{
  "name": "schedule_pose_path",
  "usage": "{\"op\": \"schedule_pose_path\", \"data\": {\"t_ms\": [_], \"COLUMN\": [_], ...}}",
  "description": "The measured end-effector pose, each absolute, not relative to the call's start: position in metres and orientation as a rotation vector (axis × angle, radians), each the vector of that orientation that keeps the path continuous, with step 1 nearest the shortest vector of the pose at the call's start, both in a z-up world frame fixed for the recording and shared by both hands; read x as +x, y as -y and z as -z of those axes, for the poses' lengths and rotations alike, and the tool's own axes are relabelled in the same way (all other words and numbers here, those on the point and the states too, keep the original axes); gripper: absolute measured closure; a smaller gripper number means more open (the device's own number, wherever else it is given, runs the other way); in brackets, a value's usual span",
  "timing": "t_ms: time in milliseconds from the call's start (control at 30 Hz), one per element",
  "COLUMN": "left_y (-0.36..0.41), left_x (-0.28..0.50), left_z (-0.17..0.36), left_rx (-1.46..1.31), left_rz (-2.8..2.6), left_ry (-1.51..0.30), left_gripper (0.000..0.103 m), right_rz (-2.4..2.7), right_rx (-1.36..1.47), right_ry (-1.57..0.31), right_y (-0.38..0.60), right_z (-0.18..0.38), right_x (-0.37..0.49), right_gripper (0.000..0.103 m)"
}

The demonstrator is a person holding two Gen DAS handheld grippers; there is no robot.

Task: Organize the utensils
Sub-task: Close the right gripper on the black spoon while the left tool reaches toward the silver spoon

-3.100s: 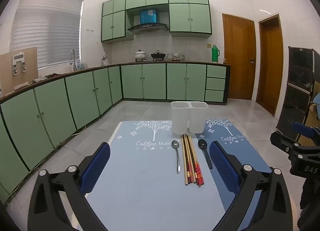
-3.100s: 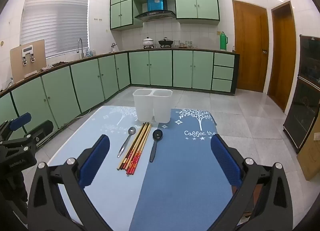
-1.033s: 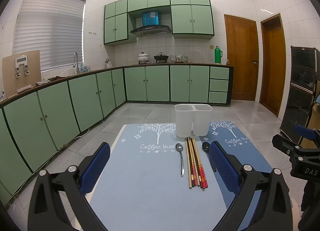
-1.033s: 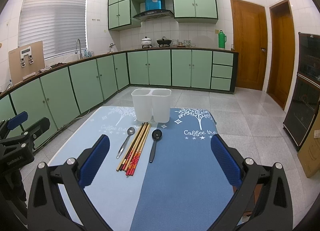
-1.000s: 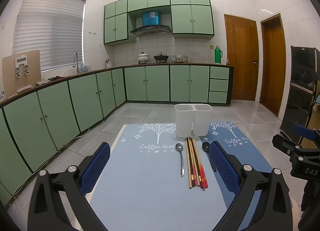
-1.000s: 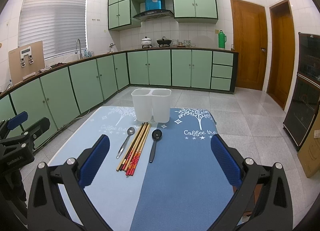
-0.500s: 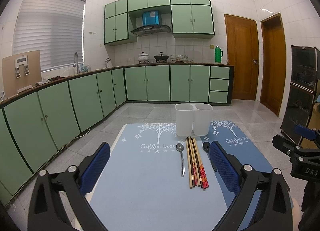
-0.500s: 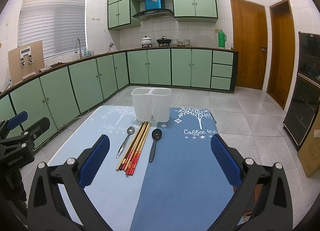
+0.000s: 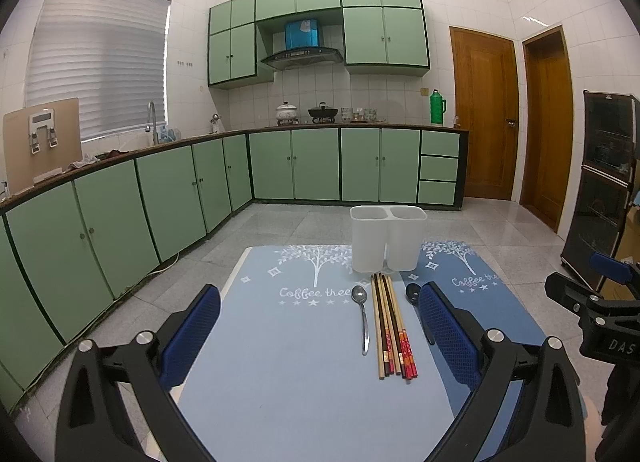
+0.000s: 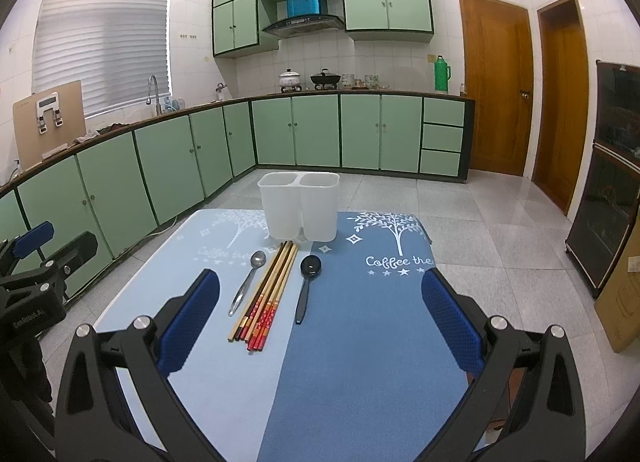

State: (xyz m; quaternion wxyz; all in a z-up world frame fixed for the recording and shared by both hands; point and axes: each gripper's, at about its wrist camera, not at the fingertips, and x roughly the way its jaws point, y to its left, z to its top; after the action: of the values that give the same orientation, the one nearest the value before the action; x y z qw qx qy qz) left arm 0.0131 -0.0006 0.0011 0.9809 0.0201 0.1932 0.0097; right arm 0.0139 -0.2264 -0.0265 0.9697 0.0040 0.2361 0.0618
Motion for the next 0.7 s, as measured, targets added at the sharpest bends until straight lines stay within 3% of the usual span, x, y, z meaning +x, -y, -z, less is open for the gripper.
{"op": "schedule_pose_path", "data": {"t_ms": [267, 700], "left_y": [-0.005, -0.017], "left_x": [0.048, 0.185], "left_z": [0.010, 0.075], "left_rx": [0.040, 0.058], "left_rz": [-0.034, -0.043], "left_ry": [-0.429, -0.628], "left_gripper": [0.006, 0.006], "right_rz": [-0.096, -0.057], "right_rx": [-0.009, -0.031], "right_ry": [-0.522, -0.685], "right_y": [0.225, 0.201], "right_z": [0.033, 0.090], "right_x": [0.049, 0.181], "right_gripper": [0.005, 0.005]}}
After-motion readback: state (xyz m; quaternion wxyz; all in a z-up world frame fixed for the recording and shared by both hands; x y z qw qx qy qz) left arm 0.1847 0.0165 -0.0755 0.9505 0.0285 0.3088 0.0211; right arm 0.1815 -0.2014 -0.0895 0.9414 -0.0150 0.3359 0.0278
